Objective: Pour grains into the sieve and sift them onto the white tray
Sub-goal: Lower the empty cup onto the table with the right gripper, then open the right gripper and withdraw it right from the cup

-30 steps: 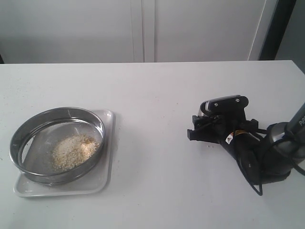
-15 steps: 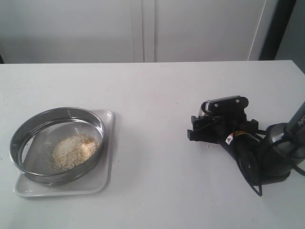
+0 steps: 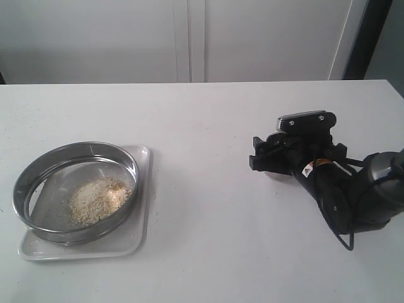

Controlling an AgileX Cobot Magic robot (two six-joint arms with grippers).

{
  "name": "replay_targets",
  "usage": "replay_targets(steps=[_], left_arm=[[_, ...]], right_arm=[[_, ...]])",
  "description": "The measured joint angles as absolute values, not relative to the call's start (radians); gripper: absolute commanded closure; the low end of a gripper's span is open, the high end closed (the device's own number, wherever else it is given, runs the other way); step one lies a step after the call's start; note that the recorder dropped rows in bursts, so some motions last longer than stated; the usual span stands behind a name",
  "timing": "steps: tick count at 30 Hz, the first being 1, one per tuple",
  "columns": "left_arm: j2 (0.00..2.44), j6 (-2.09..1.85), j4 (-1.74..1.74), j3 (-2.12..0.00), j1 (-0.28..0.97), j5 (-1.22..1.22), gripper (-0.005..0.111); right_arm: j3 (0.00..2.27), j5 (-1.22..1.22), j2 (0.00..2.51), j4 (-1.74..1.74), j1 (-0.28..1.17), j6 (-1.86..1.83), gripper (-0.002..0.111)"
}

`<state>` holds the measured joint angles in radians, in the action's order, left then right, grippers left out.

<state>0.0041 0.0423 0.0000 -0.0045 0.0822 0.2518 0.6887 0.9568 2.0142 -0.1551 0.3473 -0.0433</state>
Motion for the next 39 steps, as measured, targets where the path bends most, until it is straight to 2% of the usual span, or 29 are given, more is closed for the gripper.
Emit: replay_targets(steps=[10, 13, 18, 23, 25, 26, 39], left_arm=[[0.004, 0.042, 0.000, -0.005, 0.082, 0.252, 0.107], [0.004, 0.042, 0.000, -0.005, 0.082, 0.252, 0.107], [0.004, 0.042, 0.000, -0.005, 0.082, 0.252, 0.107], [0.004, 0.042, 0.000, -0.005, 0.082, 0.252, 0.107], [0.004, 0.042, 0.000, -0.005, 0.082, 0.252, 0.107], [0.004, 0.042, 0.000, -0.005, 0.082, 0.252, 0.107], [0.004, 0.042, 0.000, -0.005, 0.082, 0.252, 0.107]], right_arm=[[0.687, 0.931, 1.905, -0.157, 0.347, -0.041, 0.021], [0.687, 0.912, 1.868, -0.157, 0.347, -0.041, 0.027], [0.687, 0.829, 1.806, -0.157, 0.347, -0.041, 0.054], [0.687, 0.730, 1.736, -0.157, 0.347, -0.041, 0.093], [0.687, 0.688, 1.708, -0.157, 0.347, -0.043, 0.105], [0.687, 0.663, 1.695, -0.157, 0.347, -0.047, 0.108], [0.697, 0.291, 1.549, -0.159, 0.347, -0.197, 0.108]])
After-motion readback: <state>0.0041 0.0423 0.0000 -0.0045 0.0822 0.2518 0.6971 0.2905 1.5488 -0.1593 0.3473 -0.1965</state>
